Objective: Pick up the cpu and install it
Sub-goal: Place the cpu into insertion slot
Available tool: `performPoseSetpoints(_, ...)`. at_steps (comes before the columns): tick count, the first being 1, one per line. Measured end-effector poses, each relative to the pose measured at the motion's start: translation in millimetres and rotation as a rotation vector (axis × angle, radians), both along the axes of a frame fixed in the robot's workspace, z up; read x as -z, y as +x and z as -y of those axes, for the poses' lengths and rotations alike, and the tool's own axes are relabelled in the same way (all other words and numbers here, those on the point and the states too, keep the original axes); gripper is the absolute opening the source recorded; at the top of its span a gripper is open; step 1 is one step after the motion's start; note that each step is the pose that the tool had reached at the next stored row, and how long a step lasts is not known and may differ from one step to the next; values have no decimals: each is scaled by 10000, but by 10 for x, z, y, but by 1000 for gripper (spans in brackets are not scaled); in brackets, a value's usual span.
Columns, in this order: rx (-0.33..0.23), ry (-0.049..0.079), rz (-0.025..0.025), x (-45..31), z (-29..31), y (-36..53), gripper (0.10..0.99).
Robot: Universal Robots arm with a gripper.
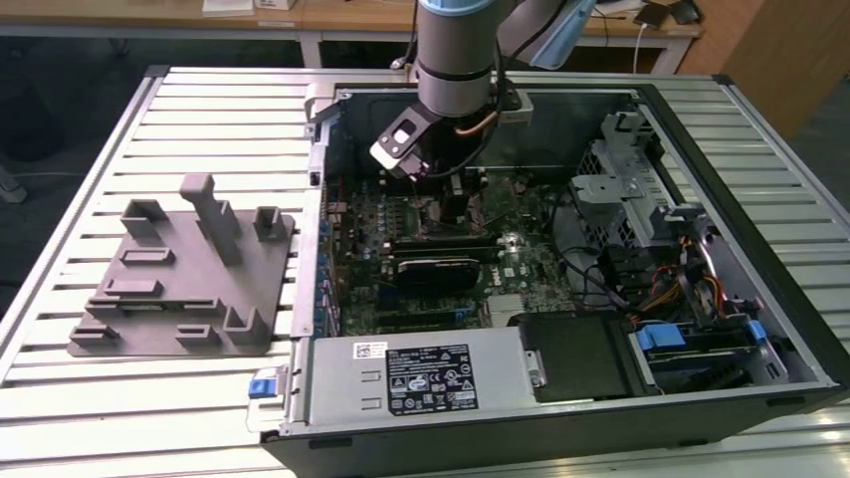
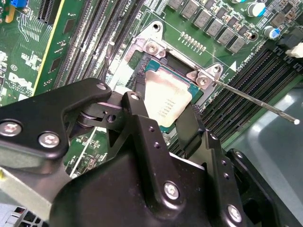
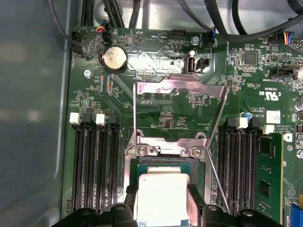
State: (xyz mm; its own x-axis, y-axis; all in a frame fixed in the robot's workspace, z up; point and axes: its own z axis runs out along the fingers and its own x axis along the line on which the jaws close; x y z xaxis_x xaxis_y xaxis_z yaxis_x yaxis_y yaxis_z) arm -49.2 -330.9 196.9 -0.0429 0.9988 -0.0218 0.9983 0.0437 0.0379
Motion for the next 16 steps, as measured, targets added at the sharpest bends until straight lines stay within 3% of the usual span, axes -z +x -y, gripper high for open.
performPoseSetpoints(16,87,-1,0,-7,0,0,533)
